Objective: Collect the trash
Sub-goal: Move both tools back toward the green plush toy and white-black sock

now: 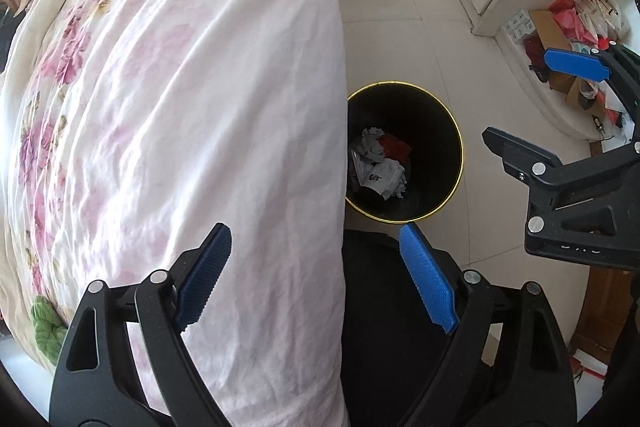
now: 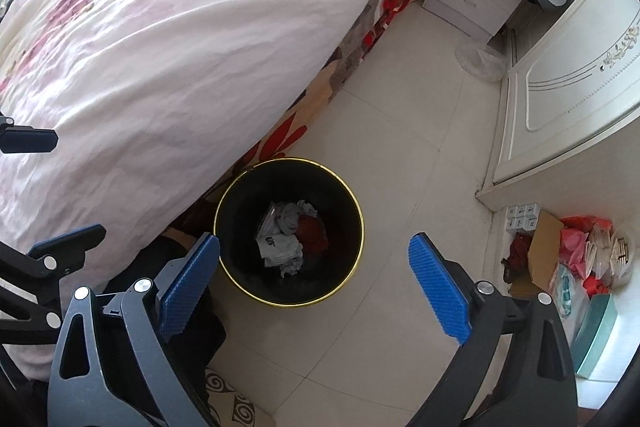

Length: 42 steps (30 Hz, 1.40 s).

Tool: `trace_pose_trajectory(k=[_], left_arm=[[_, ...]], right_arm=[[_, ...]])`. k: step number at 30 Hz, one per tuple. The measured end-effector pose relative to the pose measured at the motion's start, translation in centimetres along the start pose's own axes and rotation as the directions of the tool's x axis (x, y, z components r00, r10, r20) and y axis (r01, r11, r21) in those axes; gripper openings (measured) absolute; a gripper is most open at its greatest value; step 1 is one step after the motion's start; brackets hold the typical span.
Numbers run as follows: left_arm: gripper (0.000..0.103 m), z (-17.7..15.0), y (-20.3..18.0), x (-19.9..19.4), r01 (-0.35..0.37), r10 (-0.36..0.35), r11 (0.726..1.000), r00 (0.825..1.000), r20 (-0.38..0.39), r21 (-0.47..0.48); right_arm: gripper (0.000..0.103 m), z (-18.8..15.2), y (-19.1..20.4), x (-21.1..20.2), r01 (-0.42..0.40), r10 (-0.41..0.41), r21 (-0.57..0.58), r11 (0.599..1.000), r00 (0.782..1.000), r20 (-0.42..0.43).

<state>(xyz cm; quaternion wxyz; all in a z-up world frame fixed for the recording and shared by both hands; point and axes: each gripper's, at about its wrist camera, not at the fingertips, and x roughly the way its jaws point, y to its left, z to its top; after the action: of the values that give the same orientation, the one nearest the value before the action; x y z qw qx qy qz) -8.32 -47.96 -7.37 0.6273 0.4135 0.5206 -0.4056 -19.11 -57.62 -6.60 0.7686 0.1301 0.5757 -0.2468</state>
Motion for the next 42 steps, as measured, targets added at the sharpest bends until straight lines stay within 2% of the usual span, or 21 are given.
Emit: trace_pose_trajectory(k=[10,23,34,42], left_arm=[[0.086,-2.8,2.8,-1.6,-0.007,0.008,0.998,1.0,0.015,-0.07],[0.086,-6.8,7.5,-3.8,-0.04,0.045,0.985,0.999,0.026,-0.168],[0.086,-13.5,12.5,-5.6,-0.079,0.084,0.957,0.996,0.007,-0.281],[0.086,-18.2,16.0,-6.3,-0.104,0.107,0.946,0.994,-0.008,-0.307]], right_arm=[[0.092,0.3,3.5,-1.8,-0.01,0.01,-0.046,0.999,1.0,0.013],[0.092,1.1,9.9,-4.1,-0.02,0.025,-0.141,0.99,0.999,0.032],[0.093,0.9,18.0,-6.3,-0.045,0.062,-0.245,0.969,0.996,0.062],[0.093,0.3,23.7,-8.1,-0.07,0.093,-0.293,0.954,0.994,0.064]])
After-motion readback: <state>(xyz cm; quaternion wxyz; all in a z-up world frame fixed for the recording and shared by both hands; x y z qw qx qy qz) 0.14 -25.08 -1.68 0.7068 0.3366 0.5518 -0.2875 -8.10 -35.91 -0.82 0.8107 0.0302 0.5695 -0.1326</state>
